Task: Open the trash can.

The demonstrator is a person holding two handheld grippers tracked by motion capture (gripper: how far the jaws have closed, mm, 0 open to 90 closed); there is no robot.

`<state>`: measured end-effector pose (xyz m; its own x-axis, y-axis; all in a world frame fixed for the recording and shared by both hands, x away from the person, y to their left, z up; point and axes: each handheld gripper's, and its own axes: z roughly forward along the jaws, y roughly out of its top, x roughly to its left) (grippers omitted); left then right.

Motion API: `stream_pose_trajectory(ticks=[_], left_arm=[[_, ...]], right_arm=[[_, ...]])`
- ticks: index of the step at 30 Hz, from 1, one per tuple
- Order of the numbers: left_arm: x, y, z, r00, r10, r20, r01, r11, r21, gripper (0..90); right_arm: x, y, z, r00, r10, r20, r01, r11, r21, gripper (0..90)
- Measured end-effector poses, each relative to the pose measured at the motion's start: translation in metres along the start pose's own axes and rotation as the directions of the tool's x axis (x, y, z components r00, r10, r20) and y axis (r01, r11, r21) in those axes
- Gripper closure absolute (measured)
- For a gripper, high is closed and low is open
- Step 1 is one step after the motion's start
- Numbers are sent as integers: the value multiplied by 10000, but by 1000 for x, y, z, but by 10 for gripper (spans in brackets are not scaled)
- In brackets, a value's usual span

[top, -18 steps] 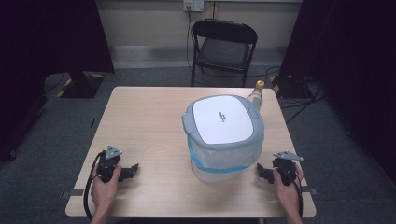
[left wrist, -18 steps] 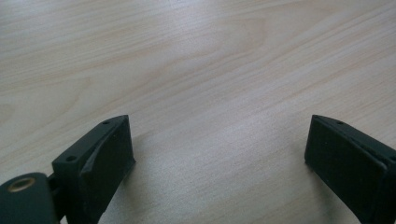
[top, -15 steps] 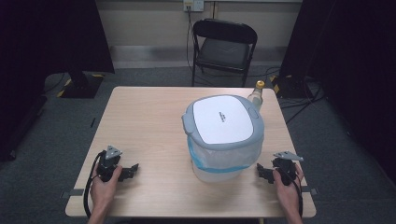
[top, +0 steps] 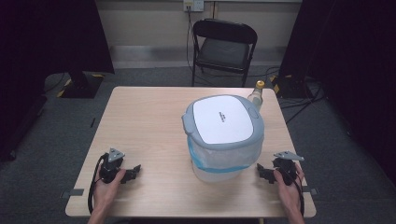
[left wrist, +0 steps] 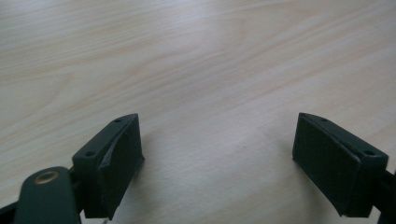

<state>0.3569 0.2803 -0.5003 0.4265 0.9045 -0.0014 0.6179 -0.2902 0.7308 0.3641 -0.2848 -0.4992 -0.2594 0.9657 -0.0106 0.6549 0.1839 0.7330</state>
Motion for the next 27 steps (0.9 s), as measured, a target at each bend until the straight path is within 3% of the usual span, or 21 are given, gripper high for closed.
stream_pose_trajectory(ticks=[5, 8, 11, 13, 15, 17, 19, 20, 23, 27], left_arm=[[-7, 2, -1, 9994, 31, 350, -29, 10000, -70, 163], [-14, 9, -4, 9965, -207, 808, 256, 9979, -596, 162], [-22, 19, -6, 9925, -193, 1205, 319, 9941, -1041, 164], [-31, 27, -4, 9884, 11, 1517, 188, 9914, -1297, 162], [-40, 36, -1, 9840, 204, 1768, 56, 9894, -1452, 168], [-52, 49, 5, 9793, 539, 1950, -243, 9882, -1512, 173], [-61, 57, 10, 9768, 735, 2012, -418, 9866, -1576, 177], [-69, 64, 16, 9721, 914, 2159, -564, 9850, -1628, 180], [-81, 73, 27, 9659, 1006, 2387, -642, 9858, -1554, 186], [-94, 79, 42, 9632, 1029, 2483, -659, 9860, -1529, 197]], right_arm=[[9, 3, 0, 9986, -396, -338, 399, 9992, 98, 146], [15, 6, 0, 9963, -646, -558, 650, 9979, 52, 147], [19, 11, -2, 9943, -765, -747, 755, 9970, -159, 147], [22, 16, -5, 9948, -726, -716, 705, 9970, -317, 149], [22, 22, -7, 9935, -505, -1021, 450, 9975, -551, 154], [23, 30, -10, 9925, -857, -872, 796, 9943, -707, 151], [23, 36, -9, 9921, -767, -996, 679, 9937, -889, 160], [22, 38, -9, 9921, -687, -1051, 591, 9940, -918, 163], [21, 46, -3, 9923, -750, -981, 664, 9939, -882, 180], [24, 47, 3, 9881, -865, -1271, 753, 9931, -905, 179]])
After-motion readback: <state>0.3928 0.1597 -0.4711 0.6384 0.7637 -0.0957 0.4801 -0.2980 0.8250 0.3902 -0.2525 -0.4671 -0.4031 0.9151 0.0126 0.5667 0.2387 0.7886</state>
